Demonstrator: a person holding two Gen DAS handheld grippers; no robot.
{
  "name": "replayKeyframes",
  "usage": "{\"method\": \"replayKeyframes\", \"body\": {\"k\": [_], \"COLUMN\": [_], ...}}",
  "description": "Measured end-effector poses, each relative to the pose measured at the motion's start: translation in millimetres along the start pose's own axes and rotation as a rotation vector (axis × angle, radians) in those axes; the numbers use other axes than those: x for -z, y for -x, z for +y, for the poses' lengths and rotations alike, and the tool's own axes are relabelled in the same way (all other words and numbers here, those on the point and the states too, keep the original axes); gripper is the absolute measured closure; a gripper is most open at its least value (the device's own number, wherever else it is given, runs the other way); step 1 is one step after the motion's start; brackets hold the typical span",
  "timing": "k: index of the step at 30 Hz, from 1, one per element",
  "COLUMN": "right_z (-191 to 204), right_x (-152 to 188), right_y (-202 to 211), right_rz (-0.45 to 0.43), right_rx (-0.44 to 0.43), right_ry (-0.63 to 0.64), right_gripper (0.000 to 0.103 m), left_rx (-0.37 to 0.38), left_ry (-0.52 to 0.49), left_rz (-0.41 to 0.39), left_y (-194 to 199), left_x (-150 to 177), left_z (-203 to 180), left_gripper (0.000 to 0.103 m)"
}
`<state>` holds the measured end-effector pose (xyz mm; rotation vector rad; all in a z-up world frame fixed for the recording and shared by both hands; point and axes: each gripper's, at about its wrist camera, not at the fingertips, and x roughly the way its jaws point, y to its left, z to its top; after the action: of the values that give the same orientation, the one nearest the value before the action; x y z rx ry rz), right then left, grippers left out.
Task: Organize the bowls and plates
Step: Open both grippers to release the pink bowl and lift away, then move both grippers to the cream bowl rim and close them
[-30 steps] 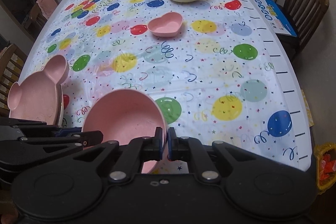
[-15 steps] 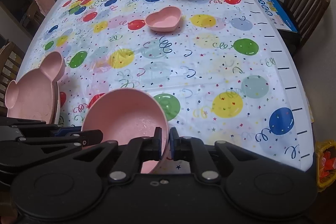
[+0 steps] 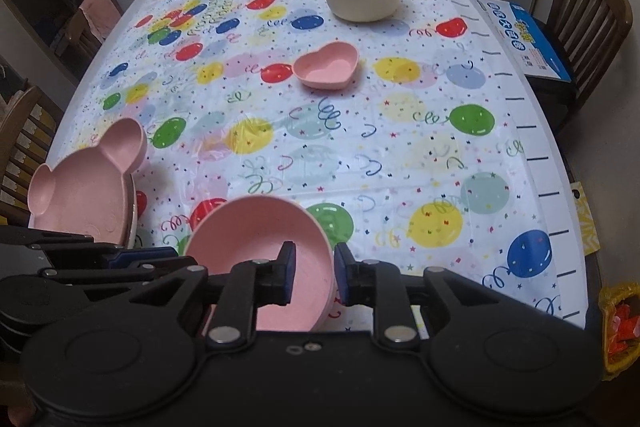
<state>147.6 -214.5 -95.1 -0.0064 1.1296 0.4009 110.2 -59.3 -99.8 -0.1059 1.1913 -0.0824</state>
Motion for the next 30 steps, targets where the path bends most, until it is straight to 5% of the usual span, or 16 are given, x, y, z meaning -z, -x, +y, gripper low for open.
{"method": "replayKeyframes", "body": {"k": [11, 13, 18, 30], "right_z": [5.7, 4.3, -3.0, -16.9], "right_x": [-22.7, -28.0, -43.4, -87.9], "right_y": [29.6, 34.4, 42.7, 51.9], "right_rz": [-0.087, -0.103, -0.136, -0.221], "right_rx": [0.004, 0.018, 0.037, 0.055], "right_ry": [0.042, 0.042, 0.041, 0.075], "right_gripper": [0.066, 0.062, 0.054, 0.025], "left_rx": [0.002, 0.004, -0.001, -0.004], "left_ry": [0.014, 0.016, 0.026, 0.046], "left_rz": [-0.099, -0.117, -0.174, -0.255], "left_y": [30.2, 34.0, 43.0, 49.6], "left_x": [-24.1, -30.1, -46.6, -100.6], "left_z": [7.2, 8.3, 9.8, 8.1], "left_gripper": [0.084, 0.079, 0.044, 0.035]}}
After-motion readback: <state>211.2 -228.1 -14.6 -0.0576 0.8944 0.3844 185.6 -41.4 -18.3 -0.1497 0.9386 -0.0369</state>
